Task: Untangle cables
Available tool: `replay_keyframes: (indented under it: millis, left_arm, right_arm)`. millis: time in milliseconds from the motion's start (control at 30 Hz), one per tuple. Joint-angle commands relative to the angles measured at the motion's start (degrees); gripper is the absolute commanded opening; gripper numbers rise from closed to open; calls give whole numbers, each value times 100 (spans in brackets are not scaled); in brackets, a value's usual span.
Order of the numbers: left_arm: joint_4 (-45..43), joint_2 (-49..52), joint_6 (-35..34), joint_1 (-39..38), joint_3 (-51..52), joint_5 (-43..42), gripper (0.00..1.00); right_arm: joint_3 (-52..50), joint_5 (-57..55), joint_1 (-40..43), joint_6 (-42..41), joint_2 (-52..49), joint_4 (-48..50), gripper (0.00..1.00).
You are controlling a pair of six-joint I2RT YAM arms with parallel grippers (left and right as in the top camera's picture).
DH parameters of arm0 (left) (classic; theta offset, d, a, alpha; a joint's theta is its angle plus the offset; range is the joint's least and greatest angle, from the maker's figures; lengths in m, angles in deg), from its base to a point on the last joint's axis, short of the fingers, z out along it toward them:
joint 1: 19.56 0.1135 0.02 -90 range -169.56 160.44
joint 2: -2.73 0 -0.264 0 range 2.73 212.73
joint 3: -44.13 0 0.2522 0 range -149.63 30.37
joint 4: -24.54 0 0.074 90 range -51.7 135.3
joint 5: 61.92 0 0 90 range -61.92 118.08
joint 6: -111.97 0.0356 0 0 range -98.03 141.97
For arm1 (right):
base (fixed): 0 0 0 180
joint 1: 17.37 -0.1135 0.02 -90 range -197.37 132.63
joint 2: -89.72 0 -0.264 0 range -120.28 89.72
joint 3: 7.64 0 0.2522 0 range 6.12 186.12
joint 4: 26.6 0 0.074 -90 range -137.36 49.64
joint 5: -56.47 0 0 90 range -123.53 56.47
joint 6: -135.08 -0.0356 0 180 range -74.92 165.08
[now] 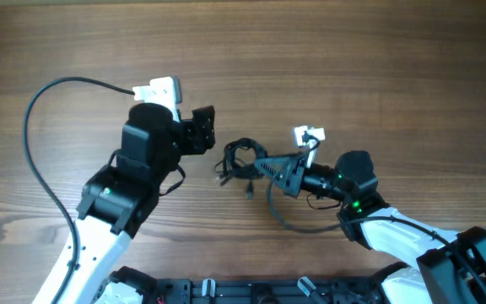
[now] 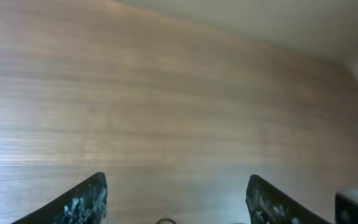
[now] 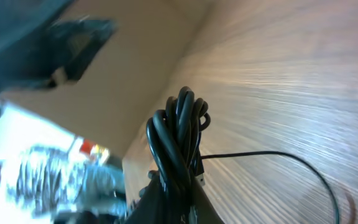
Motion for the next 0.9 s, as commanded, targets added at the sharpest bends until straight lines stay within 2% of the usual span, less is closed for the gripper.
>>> replay_keyframes:
  millis: [0, 167, 300, 367, 567, 700, 733, 800, 833, 867]
  left_arm:
    - [103, 229, 1115, 125, -46, -1499, 80]
    - [352, 553, 1908, 125, -46, -2905, 83]
    - [566, 597, 1980, 125, -46, -3018, 83]
    - [911, 597, 2321, 125, -46, -3042, 79]
    - [1276, 625, 2837, 125, -44, -3873, 78]
    - [1294, 1003, 2855, 122, 39, -4105, 77]
    - [1268, 1130, 2870, 122, 39, -4323, 74]
    - [1244, 1329, 2981, 122, 39, -4583, 61]
    - [1237, 1403, 2981, 122, 39, -4581, 54]
    - [1228, 1475, 2981, 122, 39, -4581, 40]
  right_arm:
    - [39, 1012, 2, 599, -31, 214, 4]
    - [39, 1926, 496, 868, -31, 238, 4]
    - [39, 2566, 992, 863, -31, 234, 4]
    - [39, 2680, 1130, 863, -31, 190, 4]
    - [39, 3075, 1193, 693, -31, 197, 4]
    - [39, 3189, 1193, 693, -31, 232, 4]
    - [39, 3189, 1193, 675, -31, 238, 5]
    - [39, 3193, 1193, 566, -31, 240, 4]
    - [39, 3198, 1193, 560, -31, 238, 4]
    - [39, 3195, 1193, 505, -31, 240, 4]
